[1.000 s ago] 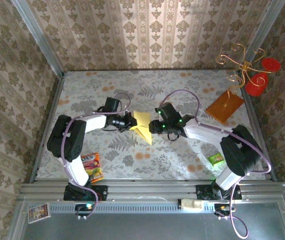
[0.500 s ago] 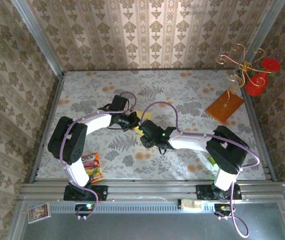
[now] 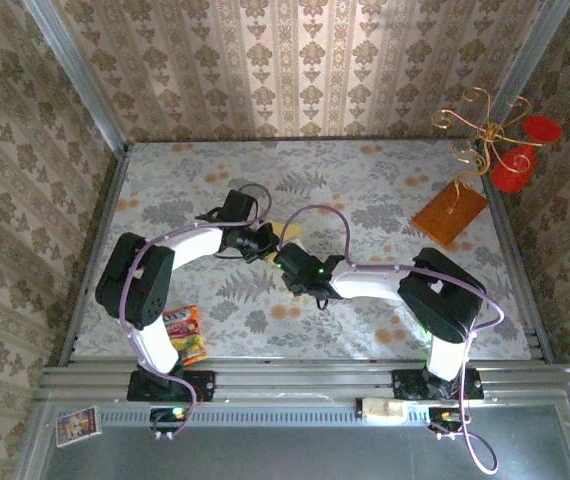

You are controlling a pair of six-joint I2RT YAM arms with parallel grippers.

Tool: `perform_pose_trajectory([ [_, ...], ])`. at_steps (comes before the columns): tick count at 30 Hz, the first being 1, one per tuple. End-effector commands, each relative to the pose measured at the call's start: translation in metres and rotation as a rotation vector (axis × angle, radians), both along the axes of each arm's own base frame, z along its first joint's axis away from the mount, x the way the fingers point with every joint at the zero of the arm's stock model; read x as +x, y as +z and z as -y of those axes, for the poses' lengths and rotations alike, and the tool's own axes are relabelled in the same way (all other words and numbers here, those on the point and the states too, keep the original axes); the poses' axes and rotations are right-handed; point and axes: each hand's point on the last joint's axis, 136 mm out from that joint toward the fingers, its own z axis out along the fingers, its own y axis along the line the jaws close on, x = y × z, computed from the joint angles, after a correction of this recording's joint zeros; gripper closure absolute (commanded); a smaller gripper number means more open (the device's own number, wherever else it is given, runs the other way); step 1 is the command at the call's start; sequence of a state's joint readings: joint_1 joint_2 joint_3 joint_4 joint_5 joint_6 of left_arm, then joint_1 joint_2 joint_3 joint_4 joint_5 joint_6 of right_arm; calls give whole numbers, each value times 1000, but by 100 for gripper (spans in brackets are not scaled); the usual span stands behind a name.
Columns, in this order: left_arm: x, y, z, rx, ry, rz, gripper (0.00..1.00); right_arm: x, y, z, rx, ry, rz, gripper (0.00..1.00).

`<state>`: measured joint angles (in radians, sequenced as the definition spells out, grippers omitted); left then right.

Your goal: Fold a paper plane with a square sheet of paper (pick it up from the middle)

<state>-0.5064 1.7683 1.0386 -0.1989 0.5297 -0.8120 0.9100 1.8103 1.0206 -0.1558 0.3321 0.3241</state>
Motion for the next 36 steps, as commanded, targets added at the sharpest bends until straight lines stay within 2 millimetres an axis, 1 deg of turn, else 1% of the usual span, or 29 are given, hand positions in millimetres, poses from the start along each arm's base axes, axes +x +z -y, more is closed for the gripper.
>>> perform_pose_trajectory([
  [1,-1,7,1,-4,6,-9,94,11,3,-6,2,-29,37,65],
  [14,-2,8,1,-9,1,-14,93,20,-1,-6,-32,-47,59,71],
  [28,-2,8,1,-8,-1,-12,93,18,-9,0,-55,-59,51,73],
  [36,-1,10,0,-9,2,-11,92,18,-9,1,-57,-60,55,80],
])
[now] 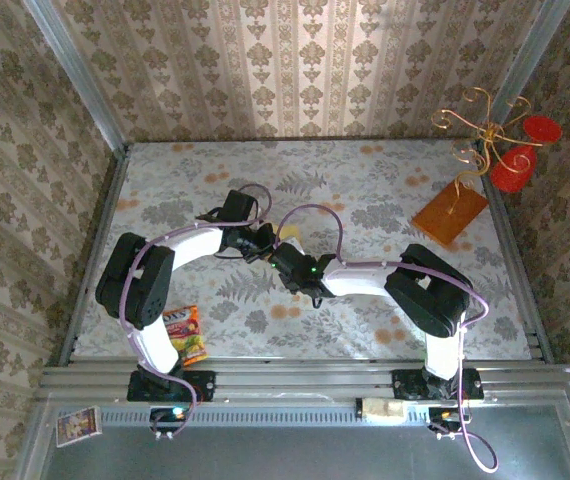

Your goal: Fold a paper plane with a square sheet of paper (pick it up from the middle)

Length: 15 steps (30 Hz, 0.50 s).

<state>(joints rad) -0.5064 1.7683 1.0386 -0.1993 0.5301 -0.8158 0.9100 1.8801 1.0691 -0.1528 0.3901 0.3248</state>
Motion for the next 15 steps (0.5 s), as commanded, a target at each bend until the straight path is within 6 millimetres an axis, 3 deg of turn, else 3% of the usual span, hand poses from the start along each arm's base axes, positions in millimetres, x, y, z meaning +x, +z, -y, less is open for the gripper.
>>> perform_pose_trajectory([
  [1,-1,9,-1,-7,2,-11,92,5,-1,3,-12,-29,27,81],
  [11,9,15,-17,7,40,10,78,-2,-7,-1,13,-5,-9,81],
  [12,17,15,-29,9,73,11,77,-2,-7,-1,15,-6,-10,80],
  [15,20,18,-37,16,89,20,76,-2,-8,-1,12,-5,-16,78],
])
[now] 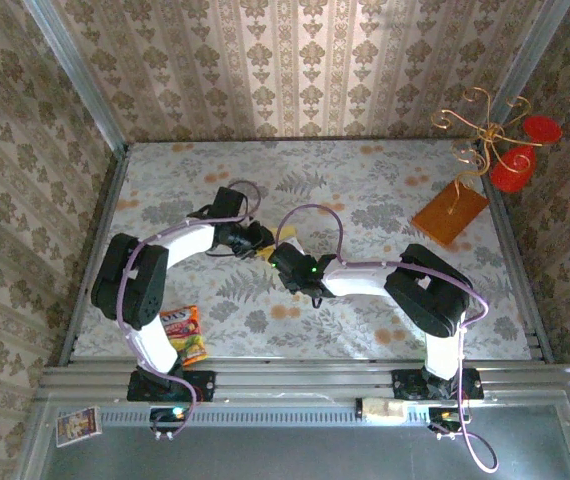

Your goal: Fold a paper plane with a square sheet of paper (pick it up from the middle)

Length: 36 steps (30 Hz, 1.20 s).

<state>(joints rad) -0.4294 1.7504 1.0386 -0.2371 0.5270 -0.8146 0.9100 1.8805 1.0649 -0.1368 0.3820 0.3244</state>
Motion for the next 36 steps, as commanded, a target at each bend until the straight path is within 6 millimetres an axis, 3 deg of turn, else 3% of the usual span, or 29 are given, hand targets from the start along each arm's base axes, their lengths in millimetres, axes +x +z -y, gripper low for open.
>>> perform_pose_trajectory([
  [1,6,17,-12,8,16,38,75,-2,-7,1,-1,-10,-17,77],
  [16,9,26,-42,39,66,68,72,-6,-11,-3,13,-3,-47,84],
  [36,-1,20,-45,22,82,52,72,-27,-40,-6,220,-9,-241,87],
])
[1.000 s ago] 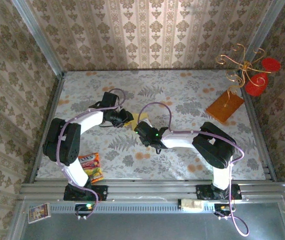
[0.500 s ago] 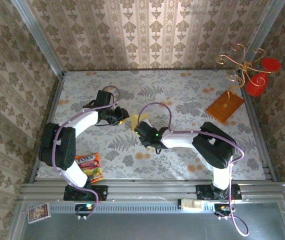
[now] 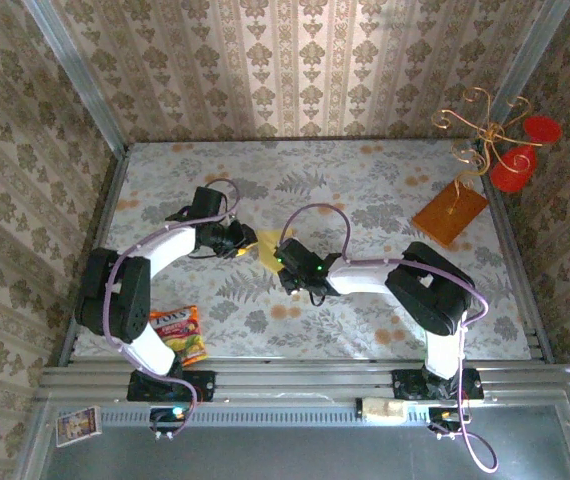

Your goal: Fold a paper plane with a square sheet of paper (pick it up from the middle)

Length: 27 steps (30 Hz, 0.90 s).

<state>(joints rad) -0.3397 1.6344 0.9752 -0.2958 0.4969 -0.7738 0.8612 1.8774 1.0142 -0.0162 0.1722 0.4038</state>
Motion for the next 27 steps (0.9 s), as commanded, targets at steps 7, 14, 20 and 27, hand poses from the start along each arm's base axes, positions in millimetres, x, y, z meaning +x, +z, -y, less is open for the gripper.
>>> perform_pose_trajectory([
  [7,-4,7,11,-69,-14,33,72,-28,-42,13,113,0,-213,89],
  [14,-9,2,30,-123,-51,54,72,-30,-46,22,218,1,-291,90],
  [20,-16,-19,47,-118,-103,35,73,-32,-42,28,227,39,-297,90],
  [27,-14,-34,53,-103,-134,37,69,-27,-34,34,226,59,-275,89],
])
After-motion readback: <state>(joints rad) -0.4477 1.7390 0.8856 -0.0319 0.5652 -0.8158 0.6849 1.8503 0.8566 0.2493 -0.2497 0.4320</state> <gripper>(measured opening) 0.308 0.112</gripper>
